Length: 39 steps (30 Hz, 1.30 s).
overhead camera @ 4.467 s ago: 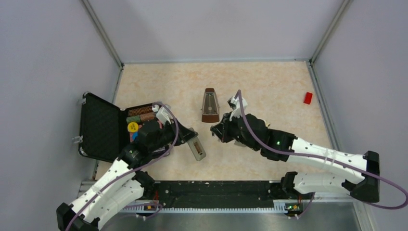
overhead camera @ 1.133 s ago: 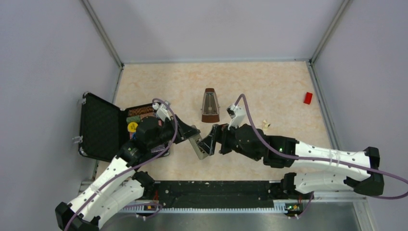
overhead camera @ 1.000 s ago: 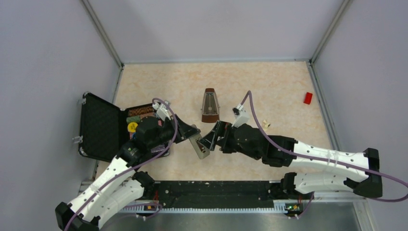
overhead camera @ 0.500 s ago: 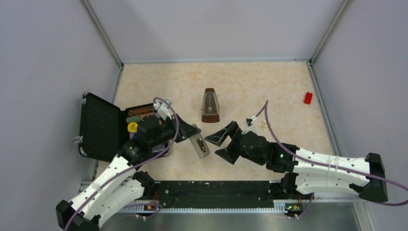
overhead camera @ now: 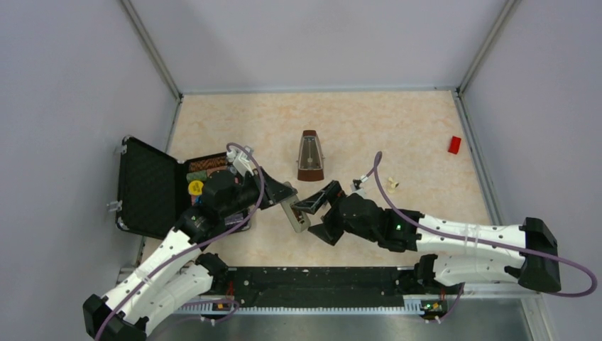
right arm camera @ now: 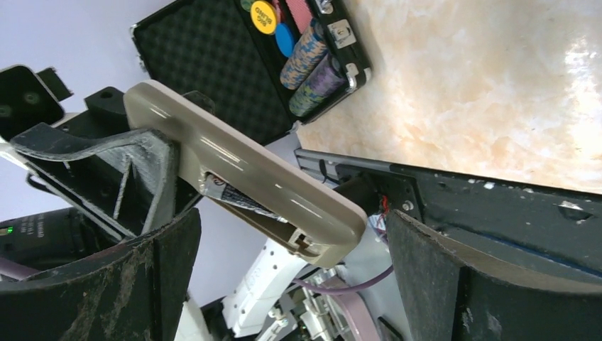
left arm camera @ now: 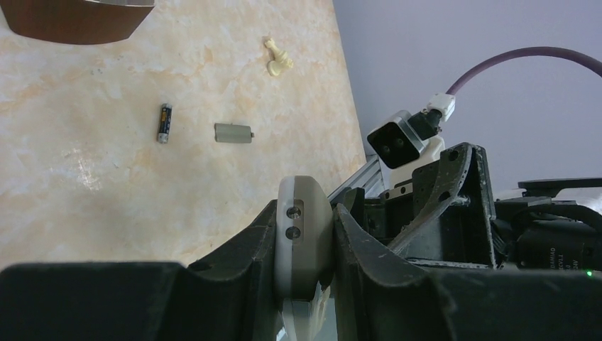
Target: Load the batteries into the remote control
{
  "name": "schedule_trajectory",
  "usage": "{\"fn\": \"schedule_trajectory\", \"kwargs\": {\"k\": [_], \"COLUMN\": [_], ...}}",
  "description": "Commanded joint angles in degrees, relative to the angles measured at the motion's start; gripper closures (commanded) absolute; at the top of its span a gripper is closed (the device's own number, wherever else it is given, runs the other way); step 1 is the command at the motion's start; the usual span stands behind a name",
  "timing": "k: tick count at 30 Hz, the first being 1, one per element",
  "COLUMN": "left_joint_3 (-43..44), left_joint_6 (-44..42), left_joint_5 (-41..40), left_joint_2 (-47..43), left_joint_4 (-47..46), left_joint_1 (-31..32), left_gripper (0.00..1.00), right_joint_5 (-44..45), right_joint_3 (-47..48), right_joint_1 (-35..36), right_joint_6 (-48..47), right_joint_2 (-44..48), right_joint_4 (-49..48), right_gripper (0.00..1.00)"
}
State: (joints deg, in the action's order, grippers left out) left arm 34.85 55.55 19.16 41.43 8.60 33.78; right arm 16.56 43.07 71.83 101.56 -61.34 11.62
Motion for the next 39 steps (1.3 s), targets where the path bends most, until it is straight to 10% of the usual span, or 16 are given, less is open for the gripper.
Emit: {"fn": "schedule_trajectory", "kwargs": {"k": [1, 22, 39], "left_joint_3": [1.93, -0.40, 2.05], "left_joint_6": [-0.43, -2.90, -2.12], "left_joint_5": [0.79, 6.35, 4.24], "left_joint_2": [-0.27, -1.08, -0.15], "left_joint_4": [-4.47, -11.84, -5.91], "left_joint_1": [-0.03, 0.08, 0.08], "left_gripper": [1.00, 1.00, 1.00], "right_joint_5": [1.25, 0.58, -1.24], "right_joint_3": [0.36, -2.55, -3.59], "right_joint_1": [-0.65, -2.66, -3.25], "right_joint_6": [2.38, 3.49, 2.22], "right_joint_2": [0.94, 1.43, 1.69], "right_joint_4": [-6.33, -14.37, -15.27], "right_gripper": [0.01, 0.02, 0.33]}}
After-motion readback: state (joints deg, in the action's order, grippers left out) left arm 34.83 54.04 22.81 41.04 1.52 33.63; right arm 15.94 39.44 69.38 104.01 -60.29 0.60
